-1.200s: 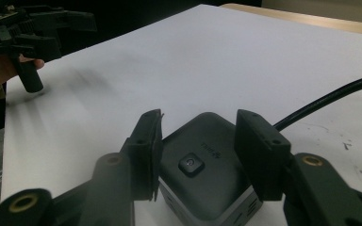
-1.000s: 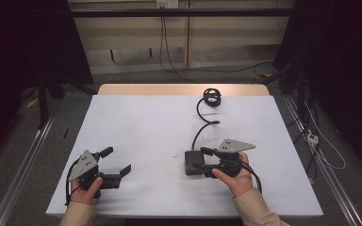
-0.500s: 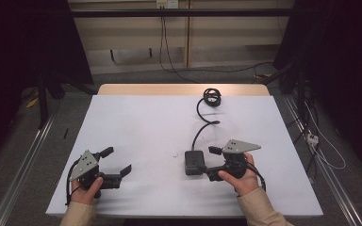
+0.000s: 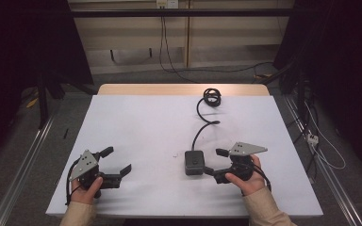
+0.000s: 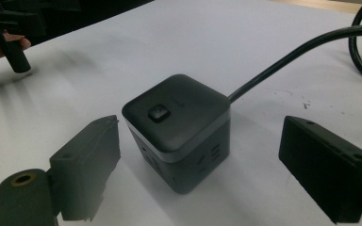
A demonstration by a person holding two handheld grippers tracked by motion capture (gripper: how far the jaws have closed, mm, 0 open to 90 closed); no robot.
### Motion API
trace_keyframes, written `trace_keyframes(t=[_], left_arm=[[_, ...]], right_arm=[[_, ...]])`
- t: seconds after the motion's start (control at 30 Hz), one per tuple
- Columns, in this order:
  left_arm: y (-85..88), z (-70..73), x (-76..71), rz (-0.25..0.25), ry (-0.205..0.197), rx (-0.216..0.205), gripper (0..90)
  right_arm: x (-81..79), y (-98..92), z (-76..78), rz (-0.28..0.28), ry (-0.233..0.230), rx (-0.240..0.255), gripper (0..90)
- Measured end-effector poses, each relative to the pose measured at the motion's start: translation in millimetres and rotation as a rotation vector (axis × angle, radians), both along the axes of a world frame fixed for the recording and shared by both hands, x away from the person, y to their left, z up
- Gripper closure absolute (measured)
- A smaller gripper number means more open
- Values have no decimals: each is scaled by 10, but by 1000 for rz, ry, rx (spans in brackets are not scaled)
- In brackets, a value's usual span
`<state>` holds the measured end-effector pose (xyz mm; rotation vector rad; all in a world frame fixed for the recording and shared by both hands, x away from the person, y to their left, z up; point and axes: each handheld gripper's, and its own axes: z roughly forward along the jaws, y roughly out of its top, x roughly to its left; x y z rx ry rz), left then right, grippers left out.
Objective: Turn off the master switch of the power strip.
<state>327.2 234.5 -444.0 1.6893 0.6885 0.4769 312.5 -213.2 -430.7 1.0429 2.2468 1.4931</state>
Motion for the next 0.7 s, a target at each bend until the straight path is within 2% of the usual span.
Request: trace_keyframes(t=[0.7], left_arm=[[-12, -1, 5, -4, -1, 4, 38]], right_arm=[[-40, -309, -31, -63, -1, 1, 134]])
